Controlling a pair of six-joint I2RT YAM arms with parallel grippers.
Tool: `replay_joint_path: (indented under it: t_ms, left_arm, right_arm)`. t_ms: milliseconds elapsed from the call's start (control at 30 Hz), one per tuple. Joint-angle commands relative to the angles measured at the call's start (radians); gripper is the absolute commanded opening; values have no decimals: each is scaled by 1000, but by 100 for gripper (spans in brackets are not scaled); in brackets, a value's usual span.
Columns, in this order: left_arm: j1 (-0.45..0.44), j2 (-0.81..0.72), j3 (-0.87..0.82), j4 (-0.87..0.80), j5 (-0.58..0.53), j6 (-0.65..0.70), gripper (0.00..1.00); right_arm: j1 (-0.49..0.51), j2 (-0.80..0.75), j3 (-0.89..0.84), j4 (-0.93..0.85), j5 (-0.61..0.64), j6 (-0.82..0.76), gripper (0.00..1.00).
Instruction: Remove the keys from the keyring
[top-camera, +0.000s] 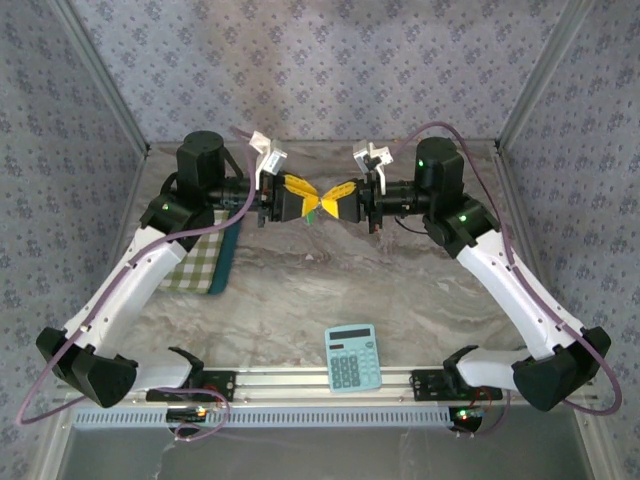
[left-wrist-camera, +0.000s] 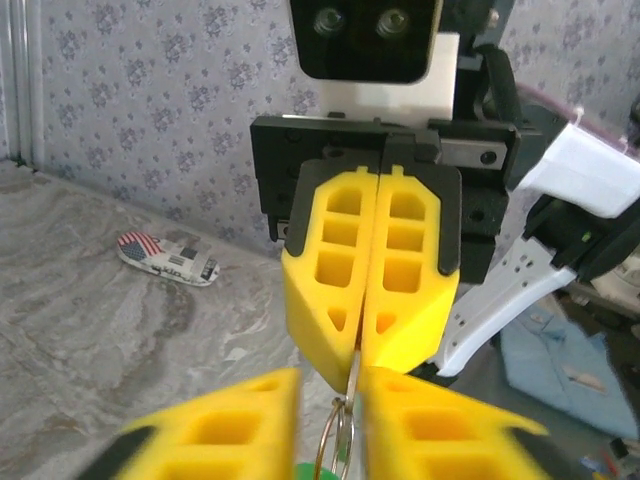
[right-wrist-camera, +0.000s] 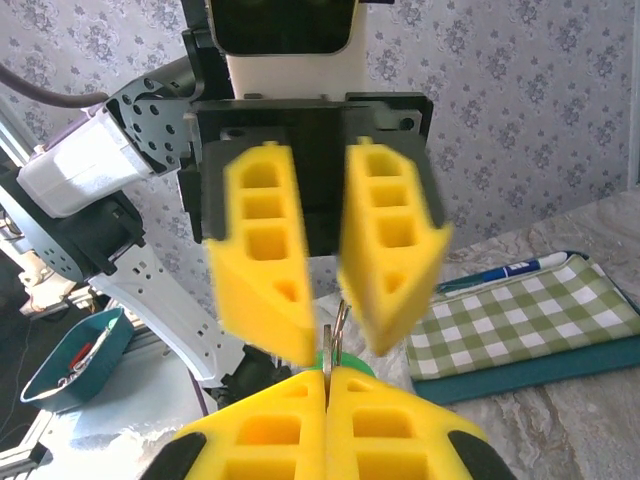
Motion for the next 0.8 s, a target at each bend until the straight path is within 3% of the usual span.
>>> replay_joint_path:
  t_ms: [0, 167, 233, 767]
  left_arm:
    - [-5, -18, 24, -3, 23, 23, 10]
    - [2, -43, -10, 60, 7, -15, 7]
    - [6, -53, -24, 85, 7, -29, 0]
    - [61, -149, -175, 402, -91, -268, 0]
  right_arm:
    - [4, -1, 31, -11, -26, -19, 0]
    - [-3, -9, 27, -16, -25, -24, 0]
    - [-5, -11, 27, -15, -24, -22, 0]
    - [-5, -91, -79, 148, 63, 4, 0]
